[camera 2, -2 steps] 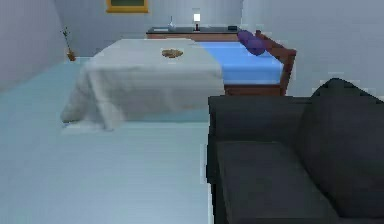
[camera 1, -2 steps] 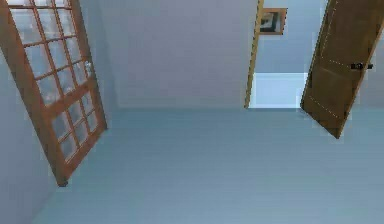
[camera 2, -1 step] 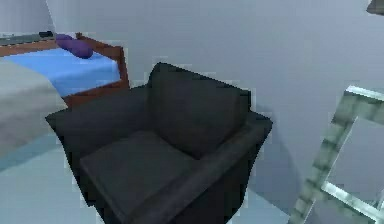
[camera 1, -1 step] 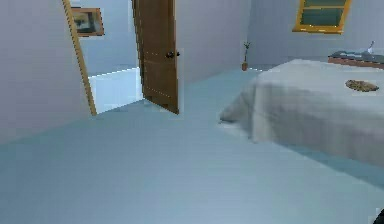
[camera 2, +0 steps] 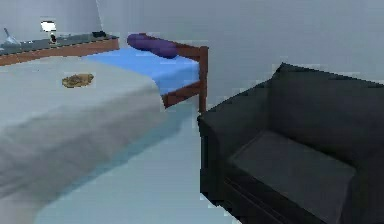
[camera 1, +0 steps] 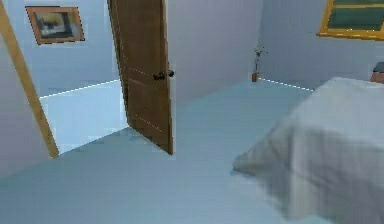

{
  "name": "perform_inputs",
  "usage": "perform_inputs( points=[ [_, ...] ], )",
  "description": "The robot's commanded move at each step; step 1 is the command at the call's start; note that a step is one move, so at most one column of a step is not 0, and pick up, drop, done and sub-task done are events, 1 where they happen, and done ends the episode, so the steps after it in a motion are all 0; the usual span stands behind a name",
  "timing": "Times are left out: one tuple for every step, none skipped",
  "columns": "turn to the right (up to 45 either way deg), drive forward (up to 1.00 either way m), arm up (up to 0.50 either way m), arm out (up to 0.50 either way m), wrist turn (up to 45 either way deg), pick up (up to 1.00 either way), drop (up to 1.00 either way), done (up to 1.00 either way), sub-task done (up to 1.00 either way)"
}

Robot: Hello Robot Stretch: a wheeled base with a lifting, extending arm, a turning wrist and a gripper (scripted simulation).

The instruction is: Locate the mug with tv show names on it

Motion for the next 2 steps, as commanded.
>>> perform_inputs(
  points=[
    [0.0,1.0,0.0,0.0,0.0,0.0,0.0,0.0,0.0],
    [0.0,0.1,0.0,0.0,0.0,0.0,0.0,0.0,0.0]
  ],
)
